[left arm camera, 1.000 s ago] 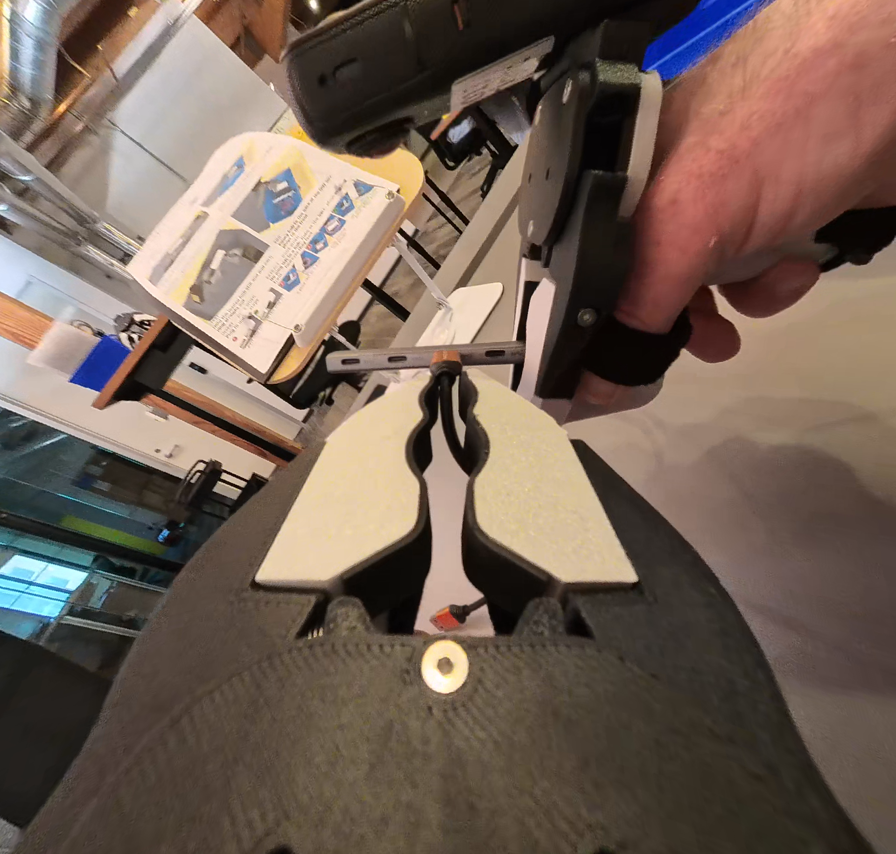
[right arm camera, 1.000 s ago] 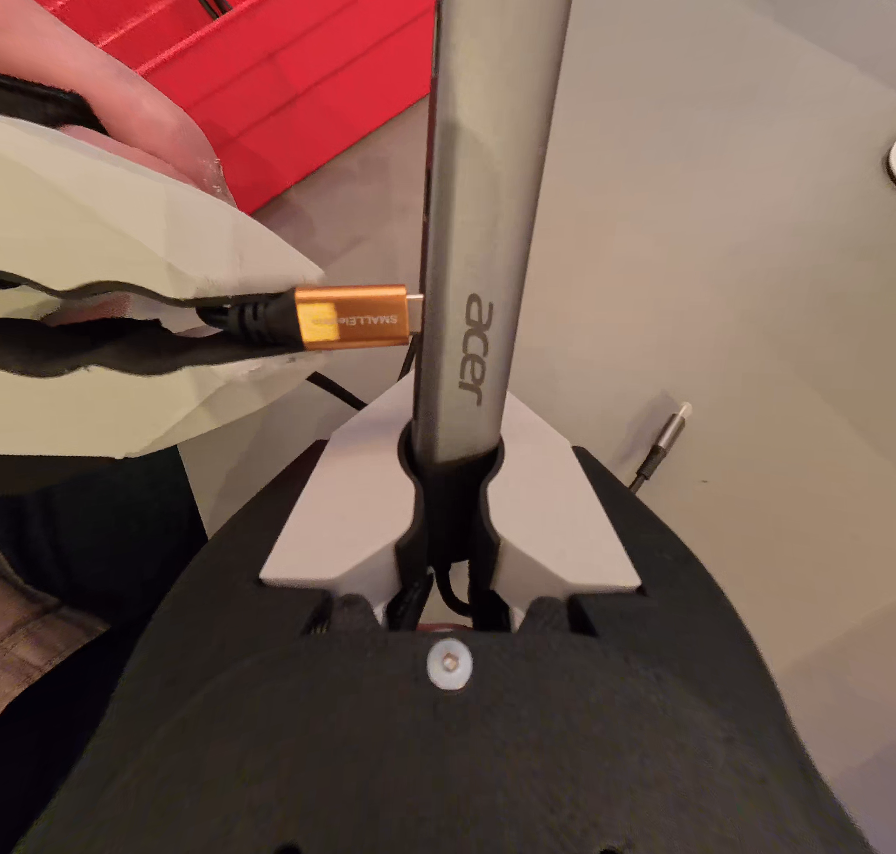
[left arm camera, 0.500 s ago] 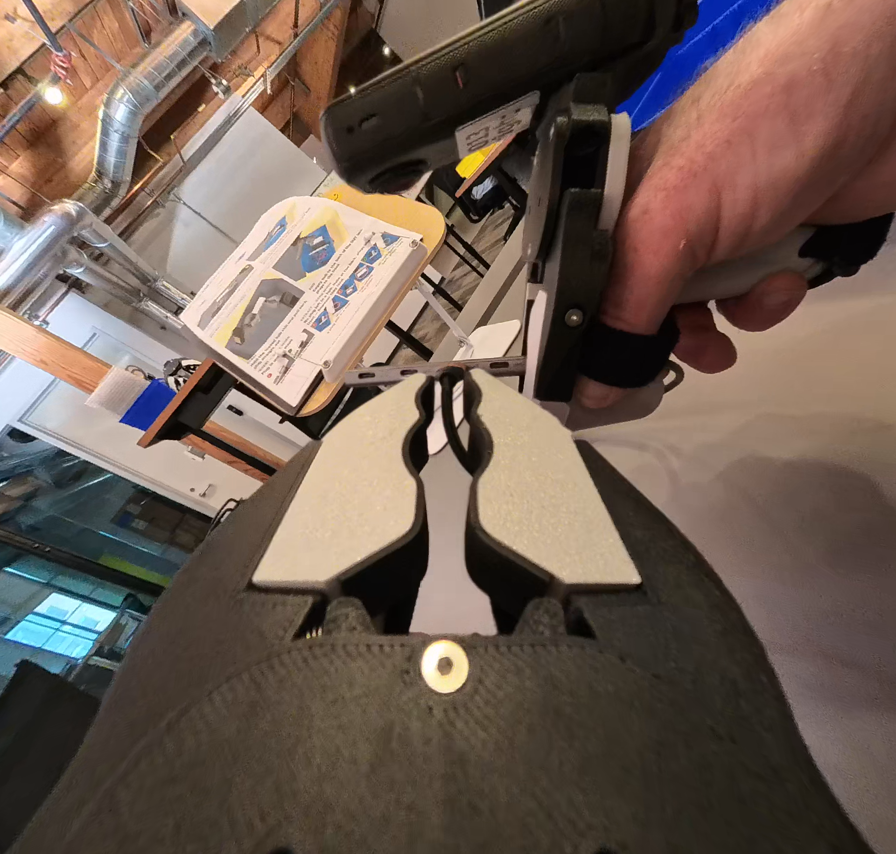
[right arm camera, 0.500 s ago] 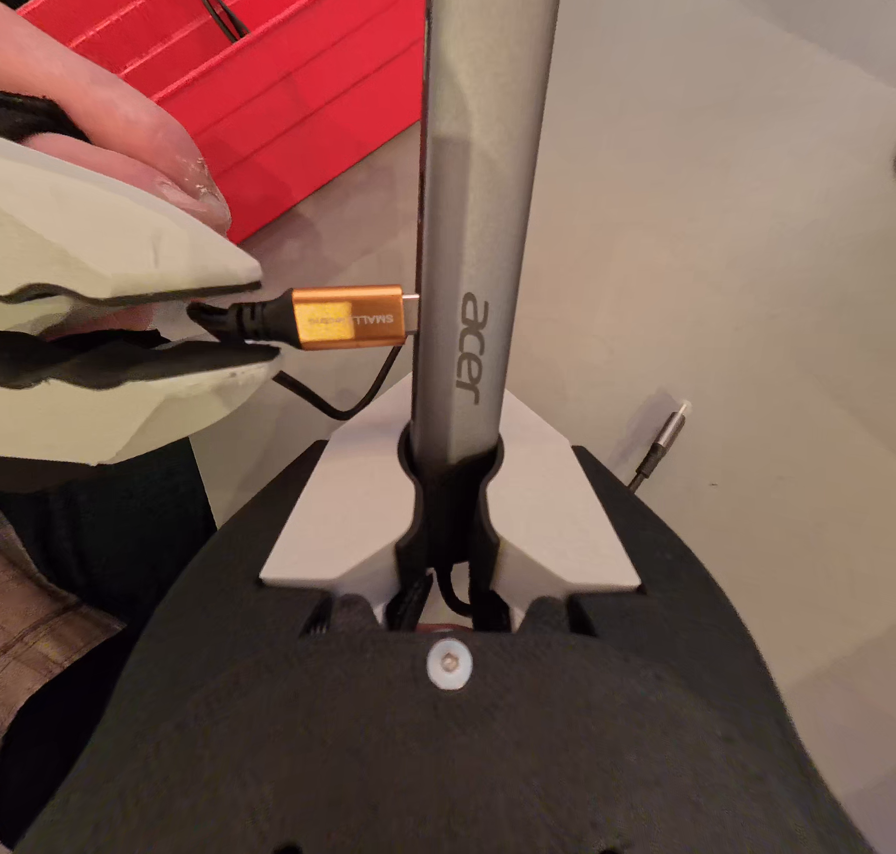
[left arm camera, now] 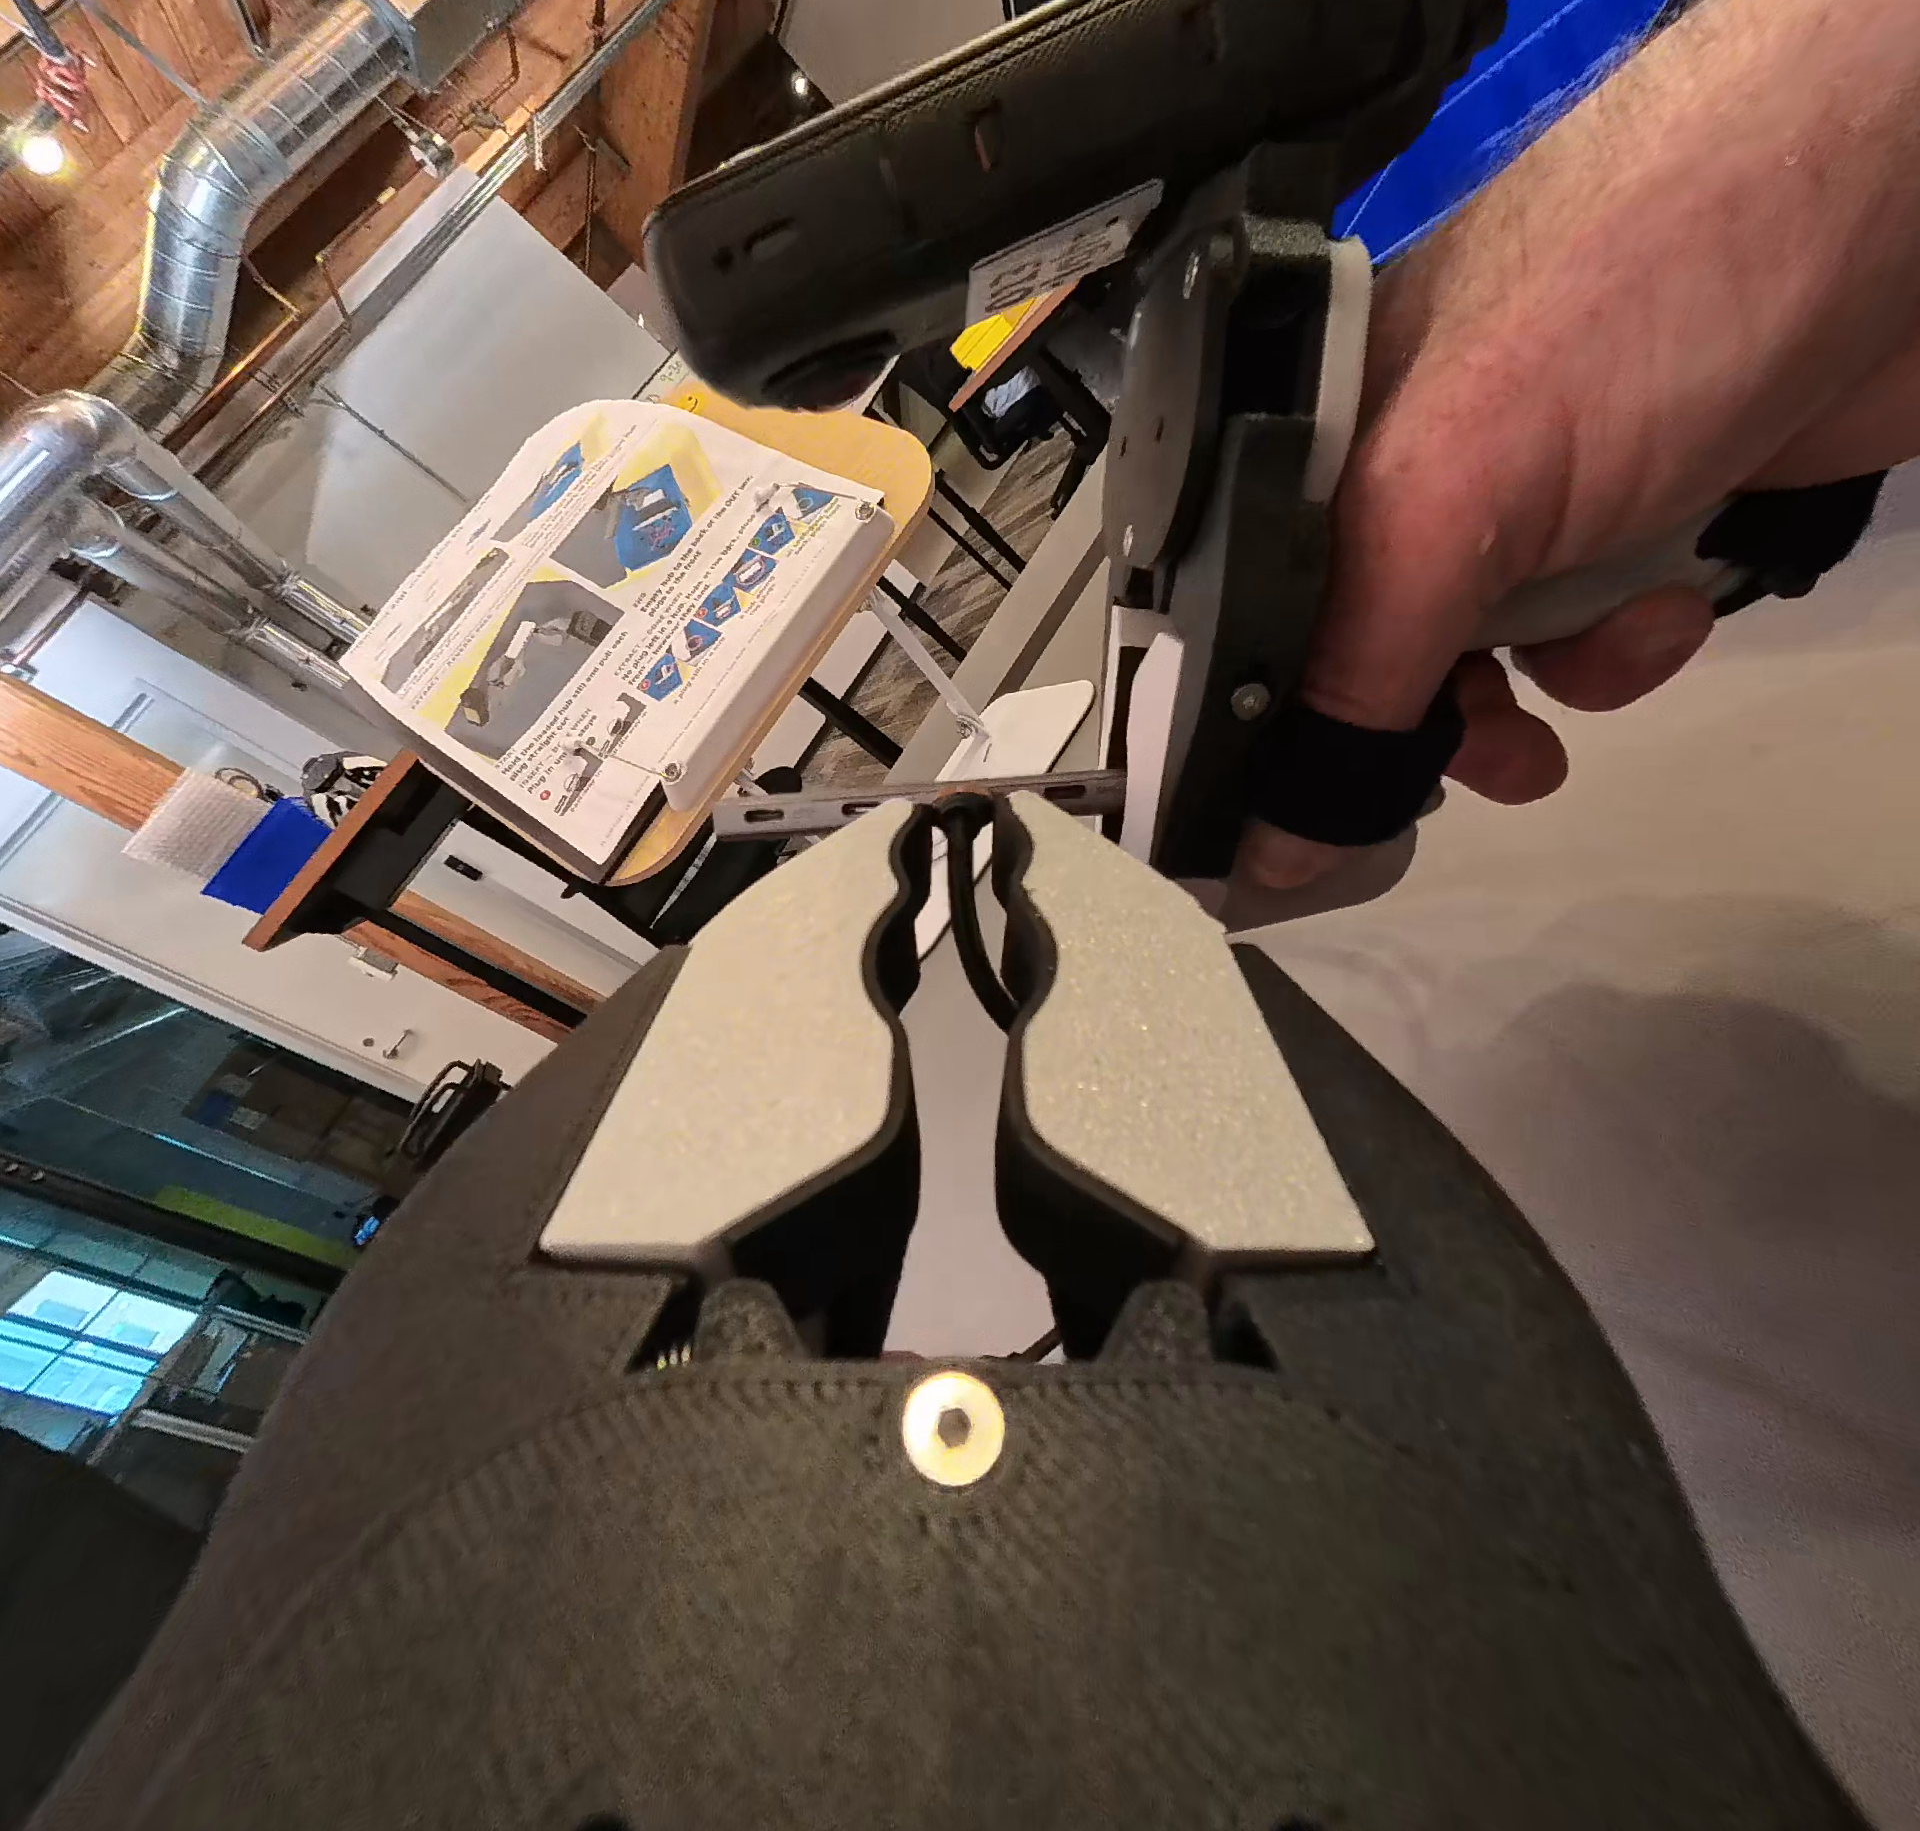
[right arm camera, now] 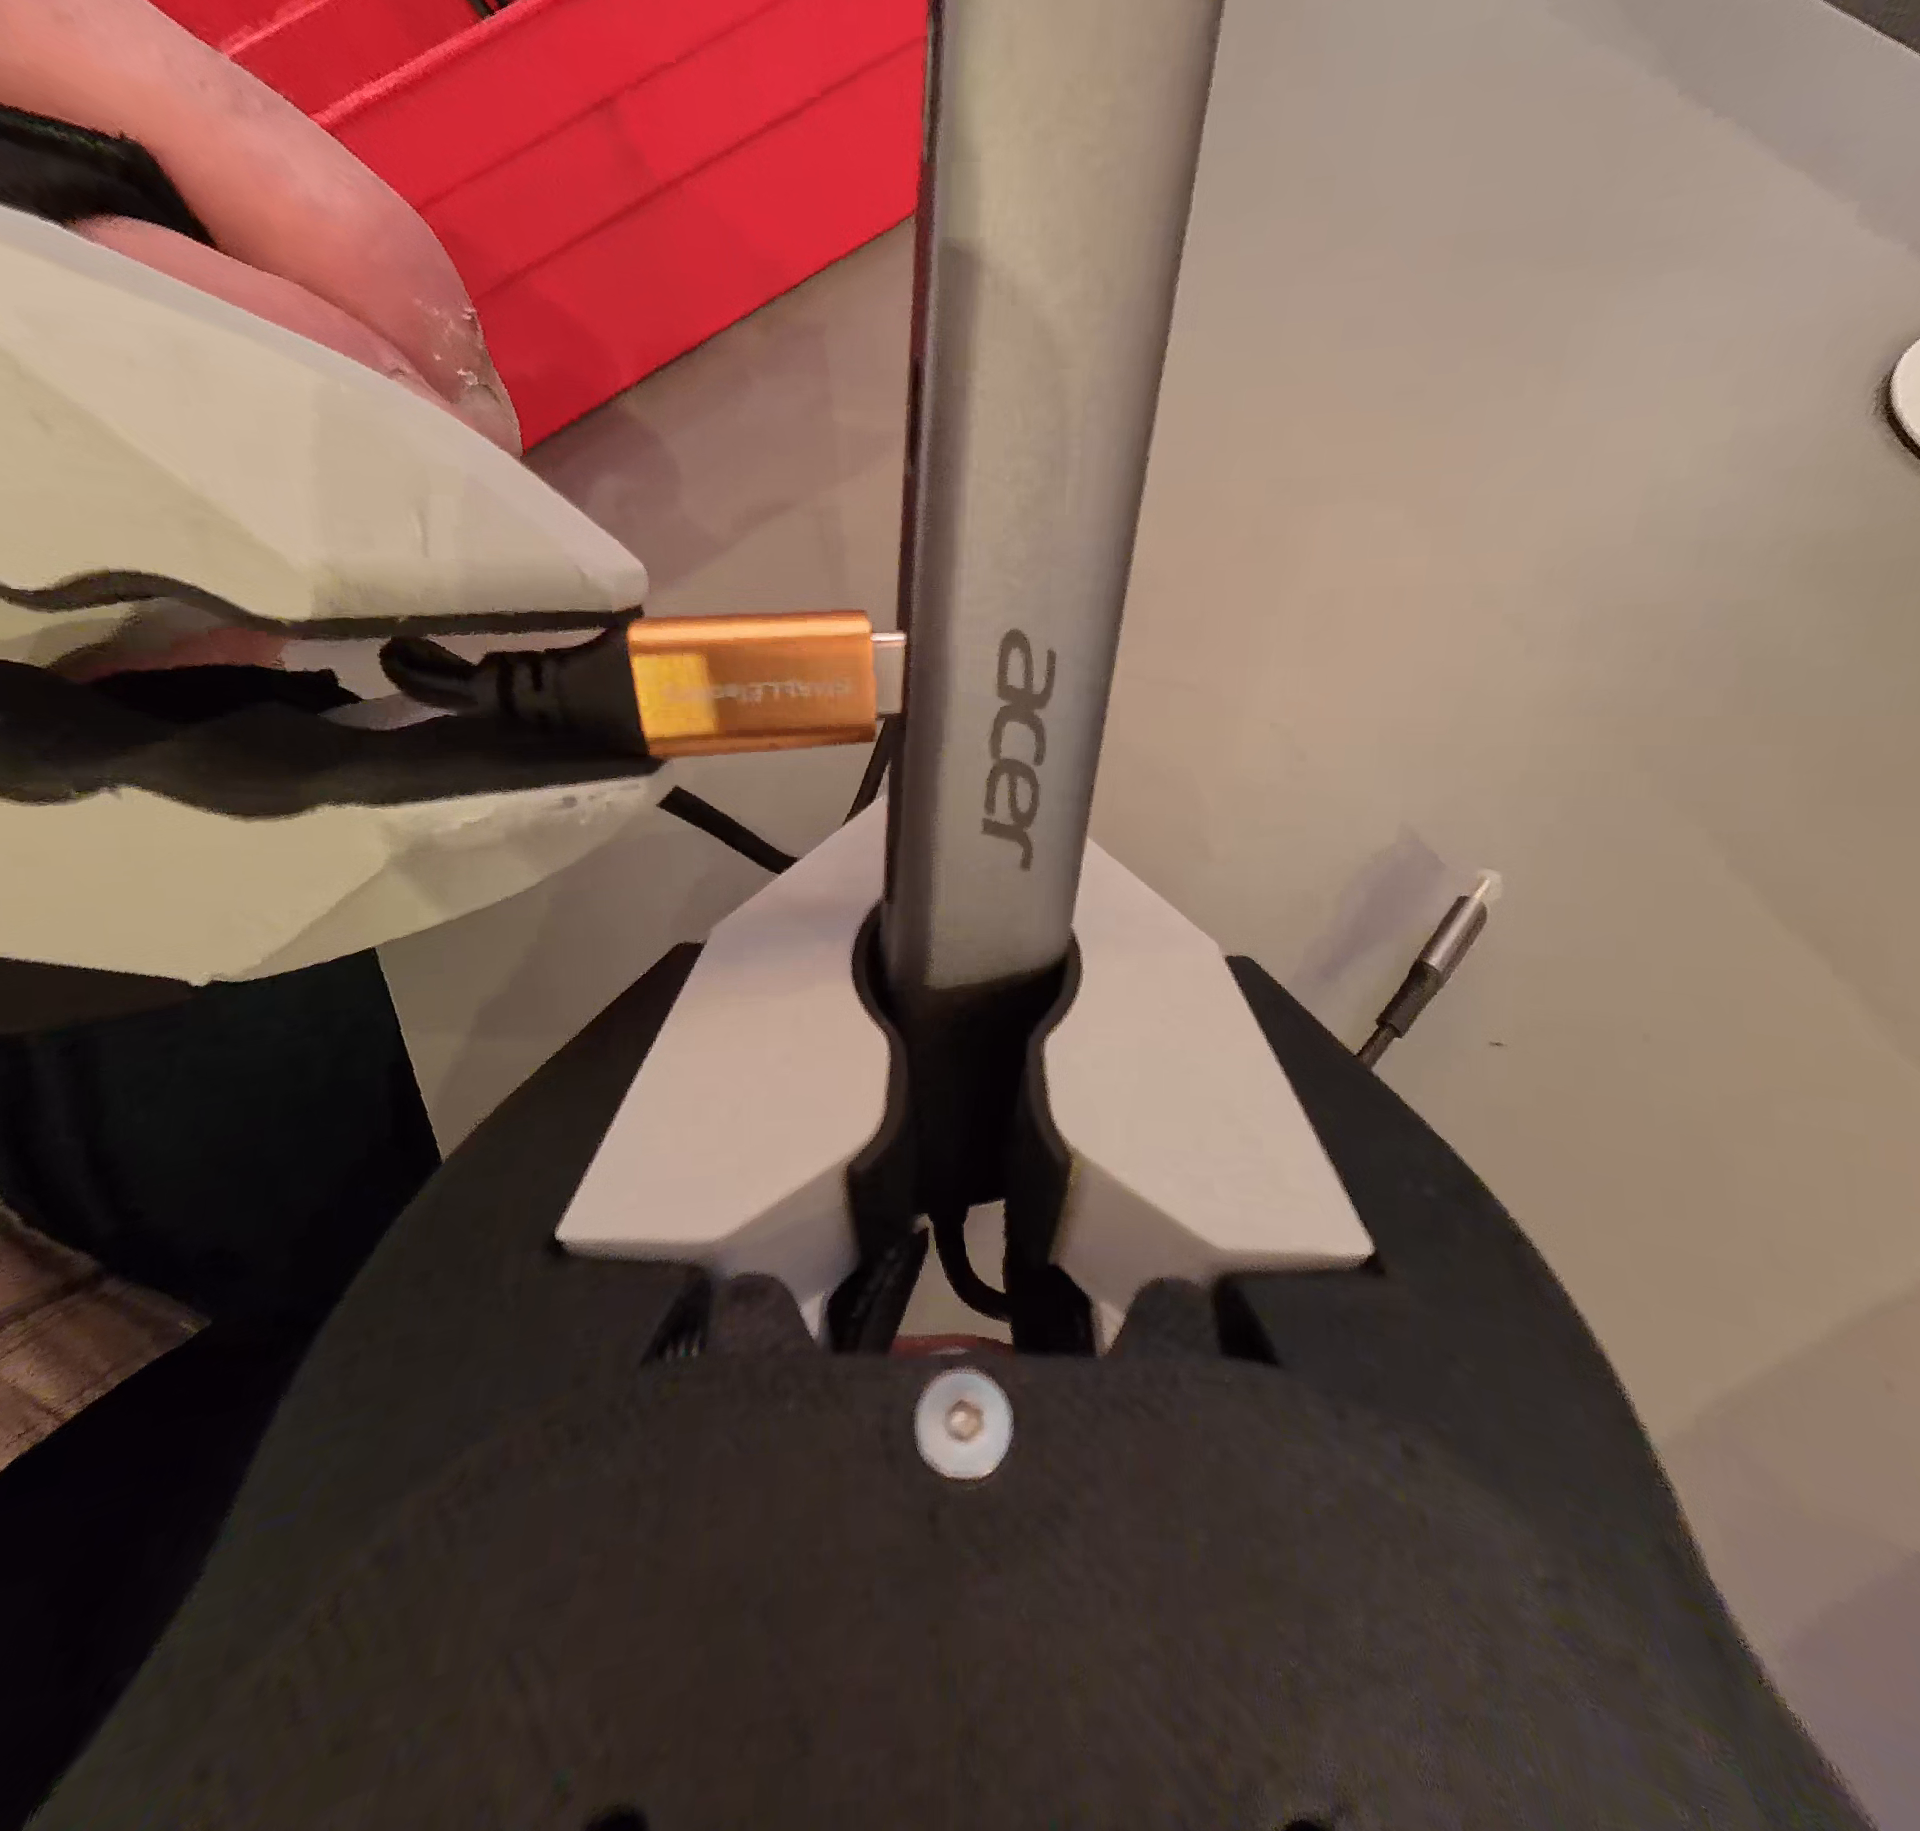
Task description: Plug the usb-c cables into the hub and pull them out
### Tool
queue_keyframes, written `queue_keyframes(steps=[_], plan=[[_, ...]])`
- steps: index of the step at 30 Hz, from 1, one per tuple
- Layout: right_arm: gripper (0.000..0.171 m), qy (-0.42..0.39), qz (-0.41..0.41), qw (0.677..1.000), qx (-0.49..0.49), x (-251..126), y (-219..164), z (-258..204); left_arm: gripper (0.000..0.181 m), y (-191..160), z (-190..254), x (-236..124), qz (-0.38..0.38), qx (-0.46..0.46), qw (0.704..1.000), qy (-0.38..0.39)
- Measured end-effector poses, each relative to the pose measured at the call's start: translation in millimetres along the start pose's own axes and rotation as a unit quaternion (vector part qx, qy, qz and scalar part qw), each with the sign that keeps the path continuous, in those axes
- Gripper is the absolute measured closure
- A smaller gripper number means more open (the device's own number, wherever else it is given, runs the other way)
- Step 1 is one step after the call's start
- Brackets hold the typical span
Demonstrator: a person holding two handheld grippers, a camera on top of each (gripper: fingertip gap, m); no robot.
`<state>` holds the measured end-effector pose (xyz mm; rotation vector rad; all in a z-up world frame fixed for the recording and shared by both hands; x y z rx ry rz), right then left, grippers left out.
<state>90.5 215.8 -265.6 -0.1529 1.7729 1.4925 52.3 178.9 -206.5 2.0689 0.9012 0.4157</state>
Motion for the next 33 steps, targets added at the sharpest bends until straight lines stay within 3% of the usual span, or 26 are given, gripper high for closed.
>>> queue_keyframes(steps=[22, 33], plan=[[0.162, -0.055, -0.044, 0.996, -0.047, -2, -3, 7, 0.171, -4, -6, 2, -0.043, -0.052, 0.996, -0.065], [0.162, -0.051, -0.001, 0.998, -0.04, -14, 9, 9, 0.171, 10, -12, 3, -0.043, -0.04, 0.996, -0.071]])
Point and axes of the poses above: each gripper's, where its closed fingertips meet, x out along the fingers, y out of its top, z = x × y across the jaws, the point moved 4 cm from there along -x, back along the fingers, and after that the axes turned 10 degrees about -x, right-handed, at the moved point
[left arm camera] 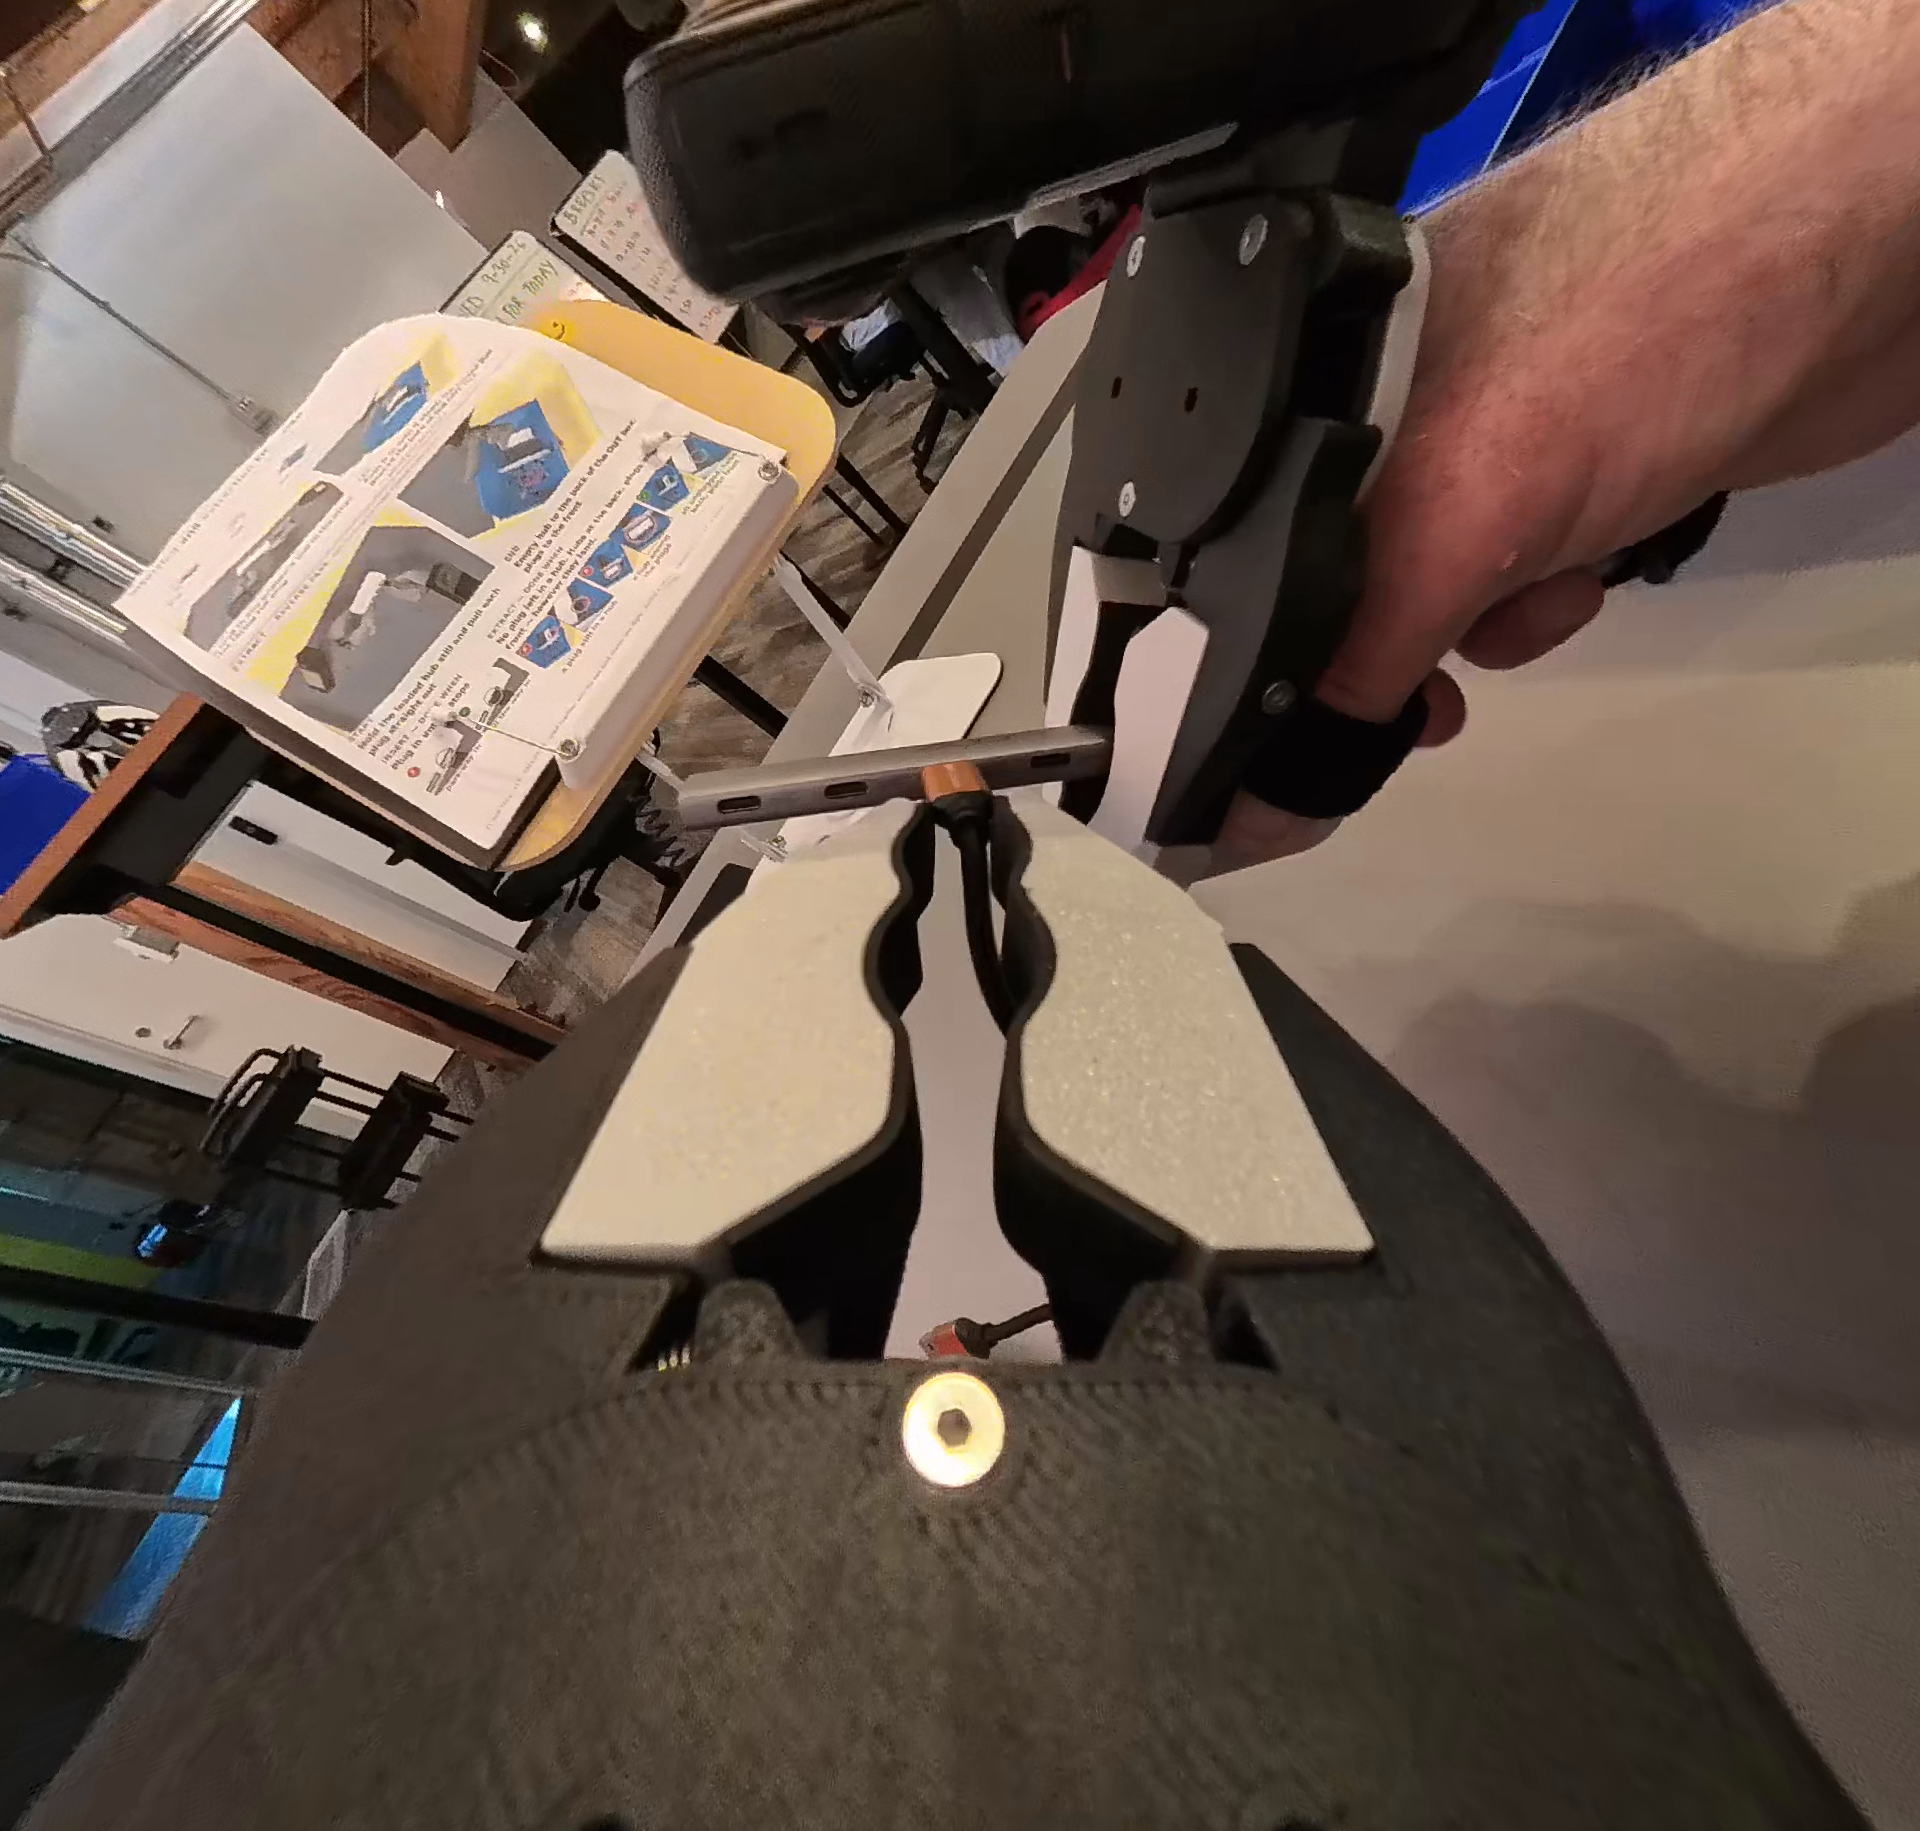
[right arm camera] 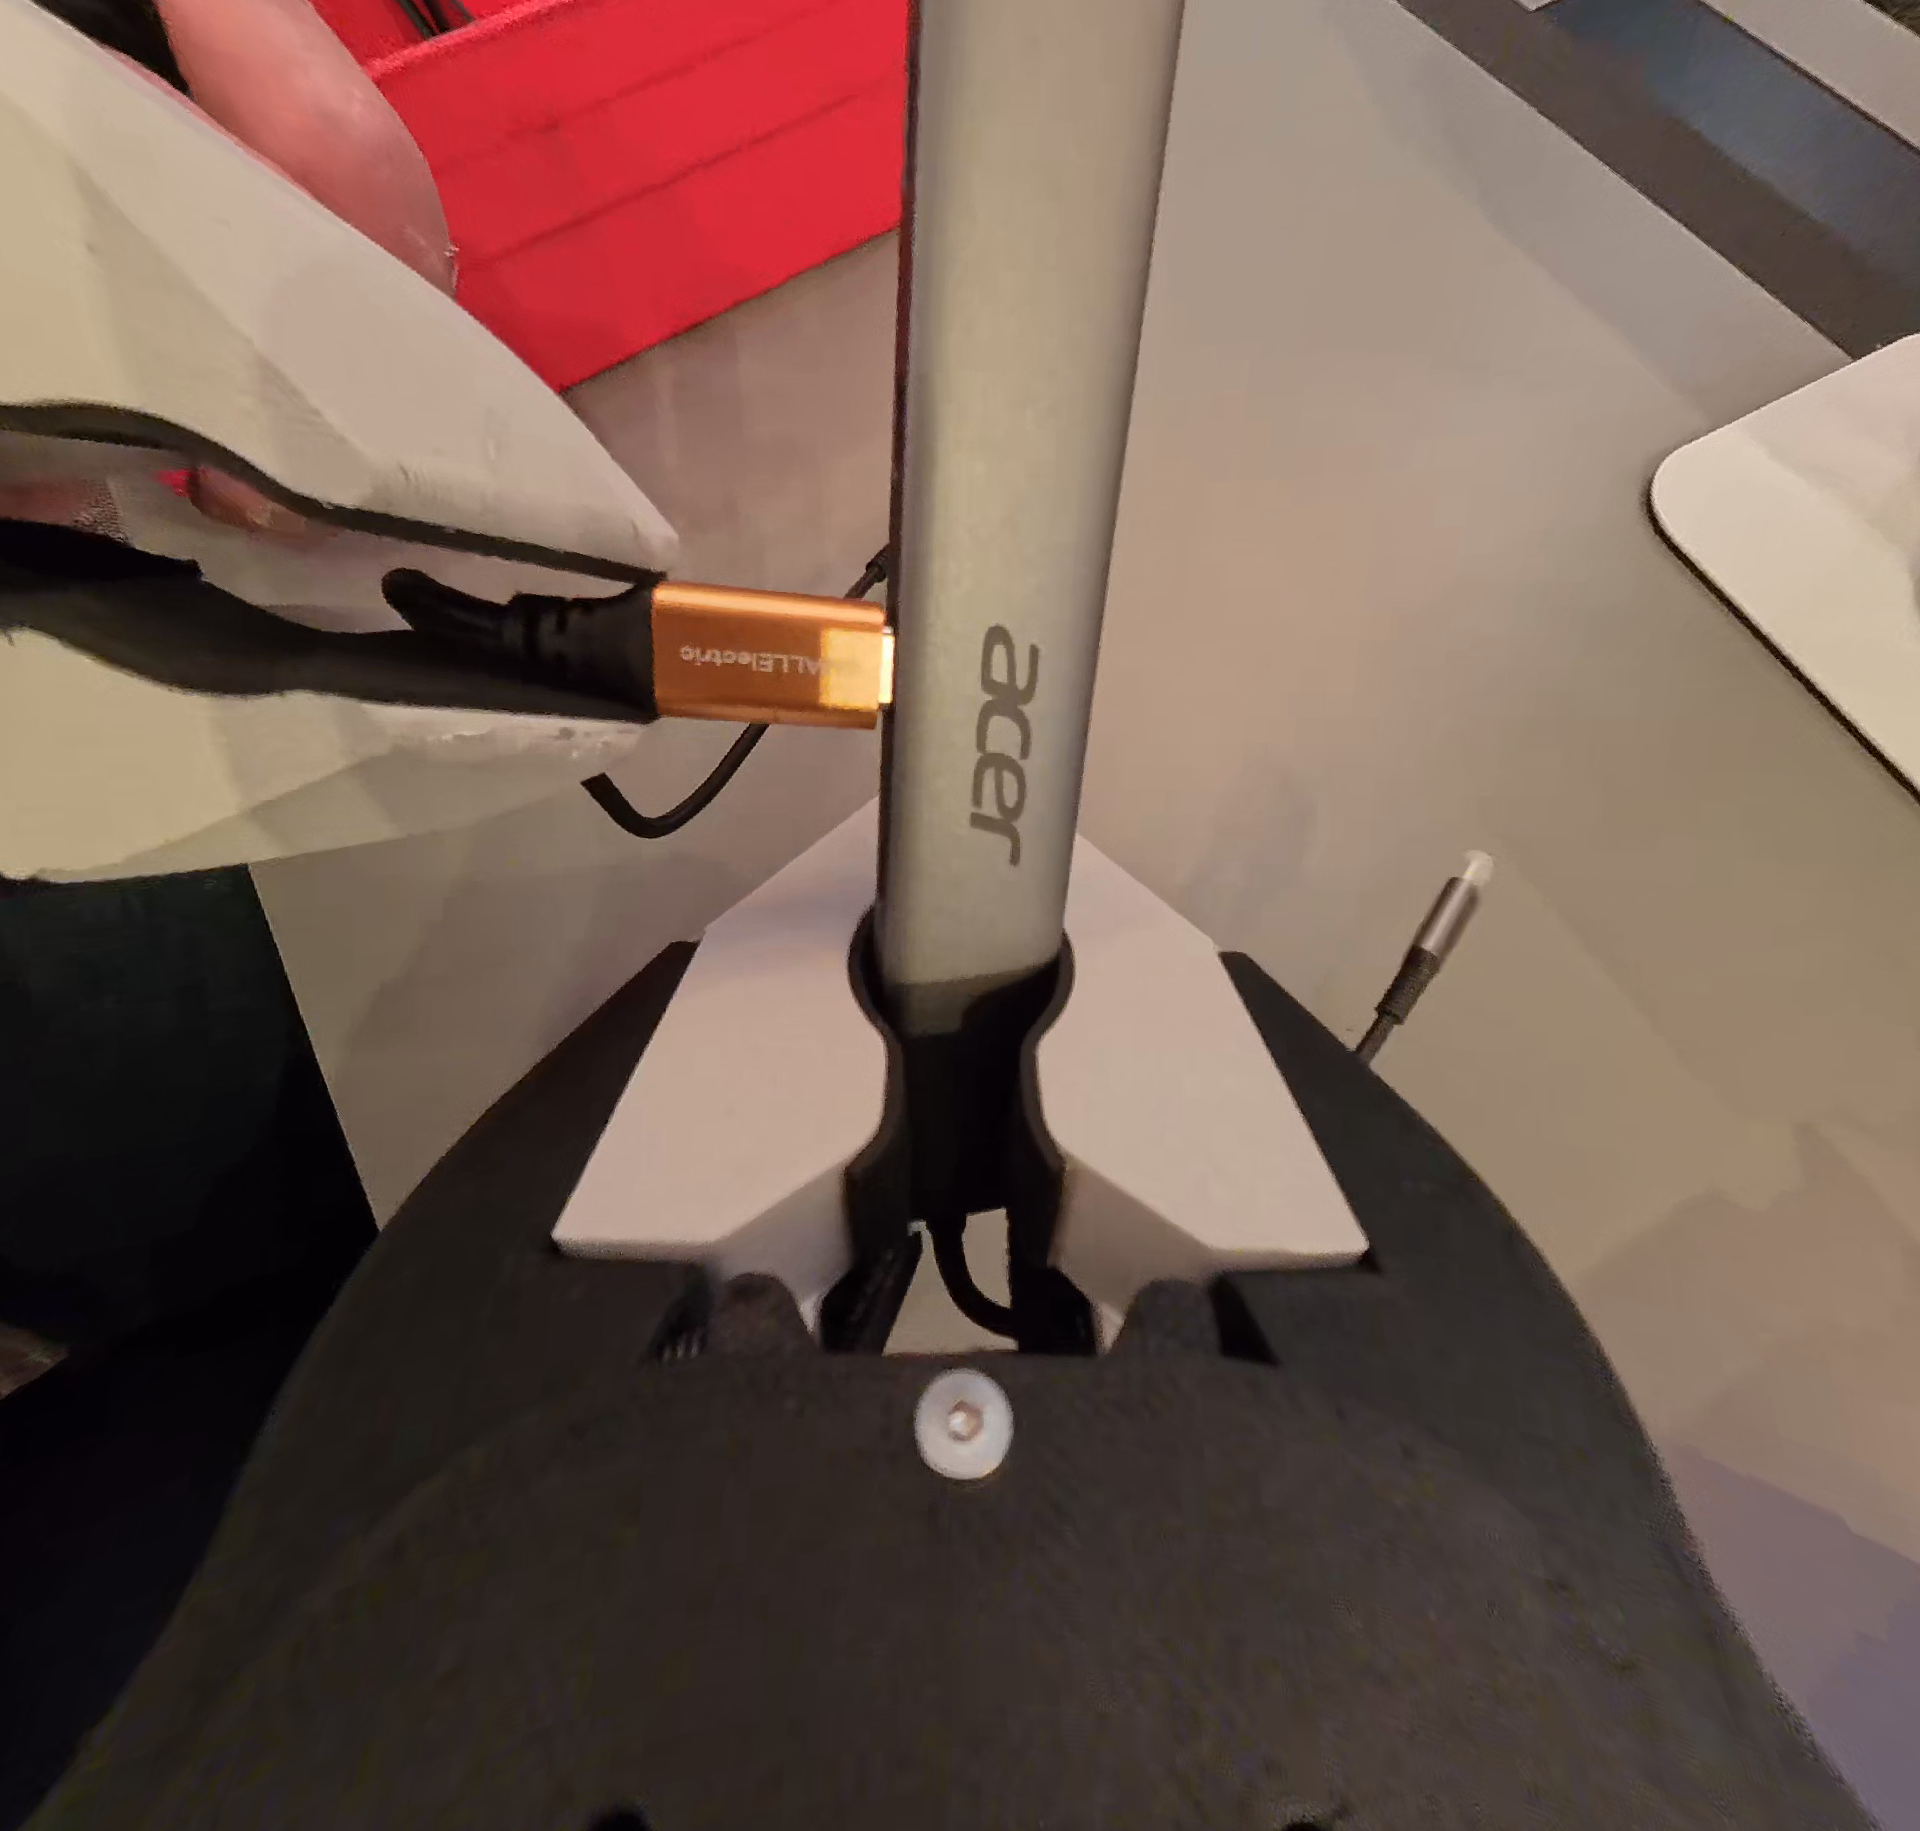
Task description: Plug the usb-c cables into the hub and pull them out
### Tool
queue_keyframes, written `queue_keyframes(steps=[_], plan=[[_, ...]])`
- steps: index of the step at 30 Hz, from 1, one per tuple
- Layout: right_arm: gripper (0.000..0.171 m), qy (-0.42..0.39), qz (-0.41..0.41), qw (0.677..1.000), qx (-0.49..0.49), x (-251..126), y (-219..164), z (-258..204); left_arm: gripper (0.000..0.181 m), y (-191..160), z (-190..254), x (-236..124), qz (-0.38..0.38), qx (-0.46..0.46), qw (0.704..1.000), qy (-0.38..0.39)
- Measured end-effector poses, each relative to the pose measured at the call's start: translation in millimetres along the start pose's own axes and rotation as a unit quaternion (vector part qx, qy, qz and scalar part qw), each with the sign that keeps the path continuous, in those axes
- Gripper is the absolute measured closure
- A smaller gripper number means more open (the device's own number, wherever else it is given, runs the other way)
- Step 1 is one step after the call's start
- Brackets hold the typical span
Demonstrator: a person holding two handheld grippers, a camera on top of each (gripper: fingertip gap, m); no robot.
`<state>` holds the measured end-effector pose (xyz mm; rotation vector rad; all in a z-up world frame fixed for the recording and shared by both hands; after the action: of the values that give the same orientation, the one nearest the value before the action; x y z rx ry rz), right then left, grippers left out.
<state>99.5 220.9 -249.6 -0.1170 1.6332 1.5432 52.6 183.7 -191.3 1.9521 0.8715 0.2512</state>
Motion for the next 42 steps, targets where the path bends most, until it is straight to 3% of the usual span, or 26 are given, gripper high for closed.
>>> queue_keyframes(steps=[3, 6, 9, 14, 22, 25, 28, 33, 42], plan=[[0.161, -0.005, -0.002, 1.0, -0.015, -4, 3, 1, 0.172, 3, -1, -1, 0.006, 0.004, 1.0, 0.003], [0.146, -0.001, 0.007, 0.999, -0.036, -9, 6, 0, 0.172, 3, -3, -1, 0.002, 0.006, 1.0, 0.009], [0.141, 0.005, 0.028, 0.999, -0.042, -18, 12, 1, 0.172, 2, -4, -1, 0.0, 0.008, 1.0, 0.01], [0.154, 0.001, 0.056, 0.998, -0.037, -27, 20, 5, 0.172, 3, -3, 0, 0.005, 0.013, 1.0, 0.01], [0.156, -0.002, 0.047, 0.999, -0.018, -31, 20, 10, 0.171, 5, -1, 2, 0.006, 0.017, 1.0, 0.007], [0.156, -0.023, 0.054, 0.998, -0.004, -43, 23, 21, 0.159, 12, -10, -2, 0.019, 0.007, 1.0, 0.017], [0.156, -0.053, 0.071, 0.996, 0.013, -67, 29, 40, 0.15, 23, -20, -8, 0.042, -0.008, 0.999, 0.027], [0.157, -0.12, 0.082, 0.989, 0.034, -117, 33, 87, 0.152, 47, -34, -25, 0.092, -0.014, 0.995, 0.046], [0.157, -0.257, 0.122, 0.957, 0.049, -258, 49, 181, 0.16, 39, -42, -24, 0.067, -0.02, 0.996, 0.048]])
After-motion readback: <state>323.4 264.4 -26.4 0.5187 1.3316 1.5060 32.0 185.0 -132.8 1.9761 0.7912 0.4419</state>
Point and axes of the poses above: each gripper's, where its closed fingertips meet, x out along the fingers, y out of its top, z = x × y across the jaws, the point moved 4 cm from there along -x, back along the fingers, and after that the axes turned 10 degrees about -x, right-handed, at the moved point
